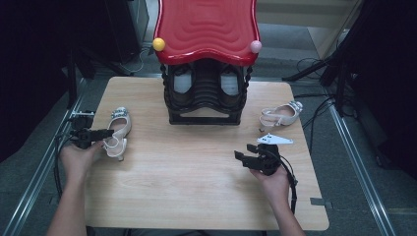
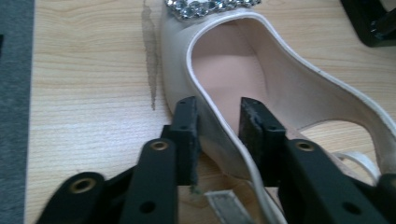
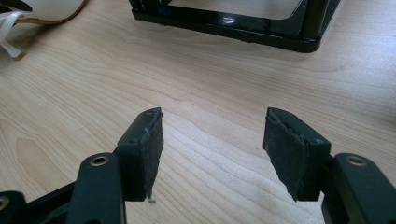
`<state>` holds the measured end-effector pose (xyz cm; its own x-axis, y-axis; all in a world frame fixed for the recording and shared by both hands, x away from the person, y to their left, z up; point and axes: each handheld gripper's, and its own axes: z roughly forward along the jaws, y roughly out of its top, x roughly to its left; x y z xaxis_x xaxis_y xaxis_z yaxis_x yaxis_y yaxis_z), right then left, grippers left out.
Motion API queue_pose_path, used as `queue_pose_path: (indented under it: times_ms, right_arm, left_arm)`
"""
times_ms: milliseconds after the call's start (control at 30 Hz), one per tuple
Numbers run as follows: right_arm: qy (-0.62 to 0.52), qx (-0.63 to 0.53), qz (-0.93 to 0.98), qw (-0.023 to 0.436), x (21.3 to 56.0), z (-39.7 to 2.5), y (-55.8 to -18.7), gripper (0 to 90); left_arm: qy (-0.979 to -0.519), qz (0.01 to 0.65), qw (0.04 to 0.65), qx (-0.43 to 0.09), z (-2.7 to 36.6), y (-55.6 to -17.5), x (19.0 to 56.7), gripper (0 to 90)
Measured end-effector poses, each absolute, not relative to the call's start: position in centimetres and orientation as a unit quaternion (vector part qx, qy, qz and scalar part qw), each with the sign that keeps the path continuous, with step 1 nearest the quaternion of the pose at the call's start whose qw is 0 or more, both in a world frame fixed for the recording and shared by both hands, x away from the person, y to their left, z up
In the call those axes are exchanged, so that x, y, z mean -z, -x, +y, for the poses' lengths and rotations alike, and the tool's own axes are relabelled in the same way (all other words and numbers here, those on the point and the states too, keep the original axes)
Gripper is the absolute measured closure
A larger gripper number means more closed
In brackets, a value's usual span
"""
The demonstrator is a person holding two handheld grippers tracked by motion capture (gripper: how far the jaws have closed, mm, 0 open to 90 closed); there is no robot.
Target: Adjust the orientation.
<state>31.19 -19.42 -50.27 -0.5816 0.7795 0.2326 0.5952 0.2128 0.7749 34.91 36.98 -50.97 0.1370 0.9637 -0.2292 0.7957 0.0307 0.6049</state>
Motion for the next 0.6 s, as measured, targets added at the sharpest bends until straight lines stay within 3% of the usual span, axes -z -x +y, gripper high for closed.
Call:
queue_pose_path:
  times_ms: [100, 200, 600]
  right_arm:
    - [-0.443, -0.440, 0.773, 0.105, 50.35, -19.42, -31.20, 38.8]
    - [-0.442, -0.440, 0.774, 0.105, 50.37, -19.39, -31.23, 38.9]
    - [-0.443, -0.442, 0.773, 0.098, 50.33, -19.45, -31.31, 39.8]
  left_arm:
    - [-0.679, 0.652, 0.310, -0.133, 37.10, -34.93, 50.99, 80.8]
    - [-0.666, 0.665, 0.315, -0.123, 37.39, -35.01, 51.00, 83.9]
    - [-0.664, 0.659, 0.341, -0.091, 37.73, -34.58, 50.21, 87.1]
